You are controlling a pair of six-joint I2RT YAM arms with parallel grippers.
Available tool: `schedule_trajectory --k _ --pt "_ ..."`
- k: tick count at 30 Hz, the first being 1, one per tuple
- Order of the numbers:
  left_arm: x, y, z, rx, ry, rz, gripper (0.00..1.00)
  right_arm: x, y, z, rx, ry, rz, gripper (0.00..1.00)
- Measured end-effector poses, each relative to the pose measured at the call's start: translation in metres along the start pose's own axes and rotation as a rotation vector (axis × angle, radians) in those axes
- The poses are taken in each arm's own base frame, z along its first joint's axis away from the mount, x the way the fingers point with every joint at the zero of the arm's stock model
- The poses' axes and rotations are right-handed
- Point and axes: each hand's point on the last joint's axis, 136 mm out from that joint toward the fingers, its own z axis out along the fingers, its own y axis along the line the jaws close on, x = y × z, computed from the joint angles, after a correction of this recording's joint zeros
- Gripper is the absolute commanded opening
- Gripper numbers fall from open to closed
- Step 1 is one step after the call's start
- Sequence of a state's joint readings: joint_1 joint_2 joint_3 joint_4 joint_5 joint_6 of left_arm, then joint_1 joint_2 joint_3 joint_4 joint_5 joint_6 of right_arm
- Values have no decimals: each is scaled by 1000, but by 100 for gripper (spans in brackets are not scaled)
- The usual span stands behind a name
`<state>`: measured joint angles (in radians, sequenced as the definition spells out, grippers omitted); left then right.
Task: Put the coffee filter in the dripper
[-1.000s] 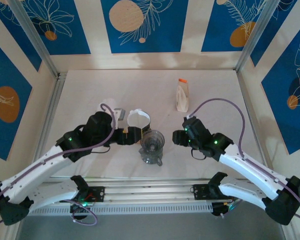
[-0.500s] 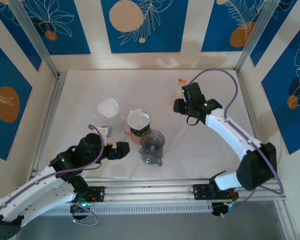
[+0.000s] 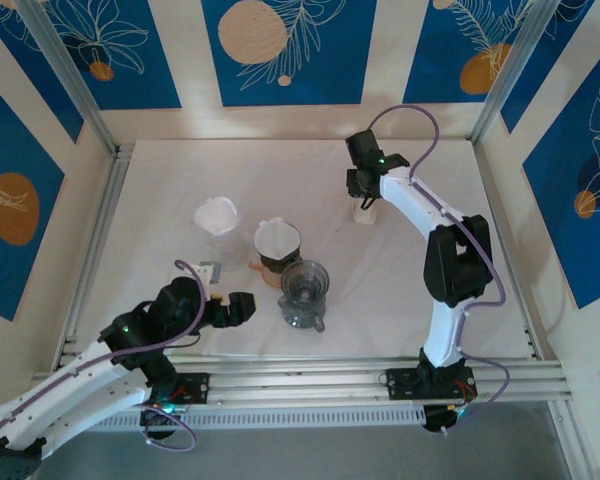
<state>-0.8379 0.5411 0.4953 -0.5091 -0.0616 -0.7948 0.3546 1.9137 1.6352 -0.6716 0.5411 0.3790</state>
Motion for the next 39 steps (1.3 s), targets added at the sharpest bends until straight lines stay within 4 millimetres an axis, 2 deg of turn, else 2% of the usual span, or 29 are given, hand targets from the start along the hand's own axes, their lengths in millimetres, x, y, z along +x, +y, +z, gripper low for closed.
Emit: schedule_trajectory --k 13,32,35,39 --pt "1 4 2 -15 -1 0 100 -31 -1 18 90 -29 -96 27" --pt "1 6 5 -30 3 1 100 -25 -9 44 185 13 -198 26" --pt "1 6 5 -30 3 1 100 -24 -8 49 186 21 -205 20" --pt "1 6 5 -33 0 1 100 -23 -7 52 189 27 -212 7"
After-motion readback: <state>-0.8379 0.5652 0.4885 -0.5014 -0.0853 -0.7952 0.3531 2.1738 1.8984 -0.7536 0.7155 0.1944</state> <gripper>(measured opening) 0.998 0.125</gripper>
